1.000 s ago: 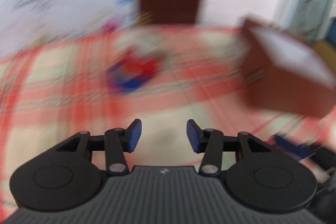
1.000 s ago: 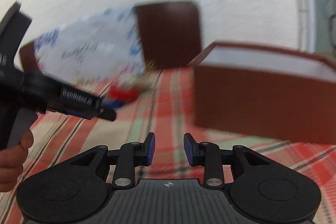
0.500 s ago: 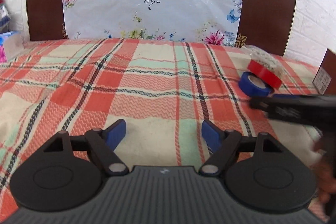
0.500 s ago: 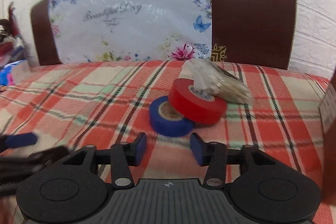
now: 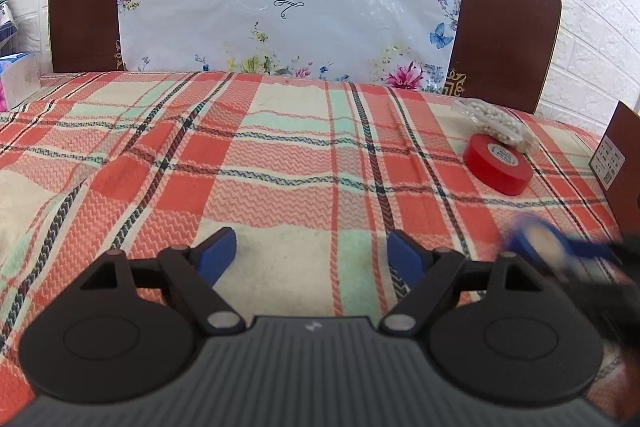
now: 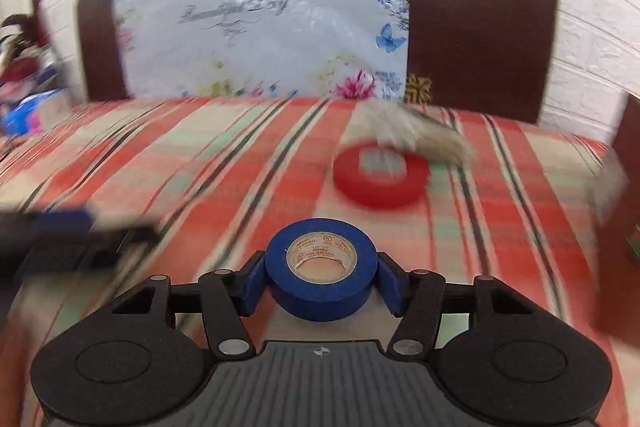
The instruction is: Organize objects
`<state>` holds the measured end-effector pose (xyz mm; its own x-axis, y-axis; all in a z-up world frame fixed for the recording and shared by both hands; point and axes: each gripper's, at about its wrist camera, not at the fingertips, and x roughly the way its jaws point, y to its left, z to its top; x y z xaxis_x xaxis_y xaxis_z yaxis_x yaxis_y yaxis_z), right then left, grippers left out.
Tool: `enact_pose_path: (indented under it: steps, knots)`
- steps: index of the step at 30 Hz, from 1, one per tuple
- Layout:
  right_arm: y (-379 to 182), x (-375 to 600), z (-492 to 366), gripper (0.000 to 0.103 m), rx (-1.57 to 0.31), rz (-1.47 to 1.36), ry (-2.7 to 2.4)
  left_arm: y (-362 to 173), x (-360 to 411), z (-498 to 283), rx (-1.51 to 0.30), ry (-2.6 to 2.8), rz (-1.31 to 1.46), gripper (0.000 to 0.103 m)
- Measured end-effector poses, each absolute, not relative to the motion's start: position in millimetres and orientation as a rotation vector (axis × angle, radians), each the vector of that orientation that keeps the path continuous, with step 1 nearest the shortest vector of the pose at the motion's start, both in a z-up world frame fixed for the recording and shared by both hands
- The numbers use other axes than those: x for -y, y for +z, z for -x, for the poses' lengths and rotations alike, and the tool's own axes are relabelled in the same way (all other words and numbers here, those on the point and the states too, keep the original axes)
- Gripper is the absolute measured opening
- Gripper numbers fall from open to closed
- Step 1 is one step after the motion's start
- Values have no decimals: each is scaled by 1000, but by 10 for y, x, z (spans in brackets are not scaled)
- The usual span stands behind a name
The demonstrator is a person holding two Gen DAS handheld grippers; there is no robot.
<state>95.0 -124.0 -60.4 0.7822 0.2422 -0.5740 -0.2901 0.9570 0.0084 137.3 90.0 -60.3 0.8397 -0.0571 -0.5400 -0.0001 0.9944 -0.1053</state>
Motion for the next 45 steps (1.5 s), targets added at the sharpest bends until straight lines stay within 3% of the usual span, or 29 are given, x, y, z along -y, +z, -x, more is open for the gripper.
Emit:
enact_pose_path:
  steps: [6, 8, 12, 20, 21, 22, 23, 25, 28, 36, 45]
  knots:
    - [-606, 1674, 1, 56, -593, 95, 208, -583, -802, -1393, -600, -26, 35, 85]
    - [-608, 1773, 161, 70, -588, 104, 182, -538, -683, -1367, -627, -23, -18, 85]
    - [-637, 1872, 279, 67, -576, 101, 182, -373, -373, -1144, -710, -186, 54, 84]
    - [-585, 1855, 141, 64, -593, 139, 229, -145, 360, -779, -918, -566, 98, 66]
    - [-593, 1836, 97, 64, -598, 142, 237, -193, 434, -795, -950, -586, 93, 61]
    - [-601, 1820, 55, 63, -602, 141, 247, -259, 513, -820, -988, -588, 77, 48]
    - [-609, 1814, 15, 55, -610, 136, 268, -331, 584, -845, -1015, -572, 50, 41]
    - [-601, 1787, -7, 54, -603, 141, 276, -357, 621, -860, -1001, -562, 45, 23]
    - [-538, 1846, 43, 54, -539, 149, 253, -259, 657, -935, -1024, -556, 84, 22]
    - [52, 2435, -166, 55, -252, 155, 39, 606, 1416, -1193, -783, -689, 19, 22]
    - [48, 3244, -730, 55, -284, 100, -120, 634, 2411, -1680, -767, -765, -41, 24]
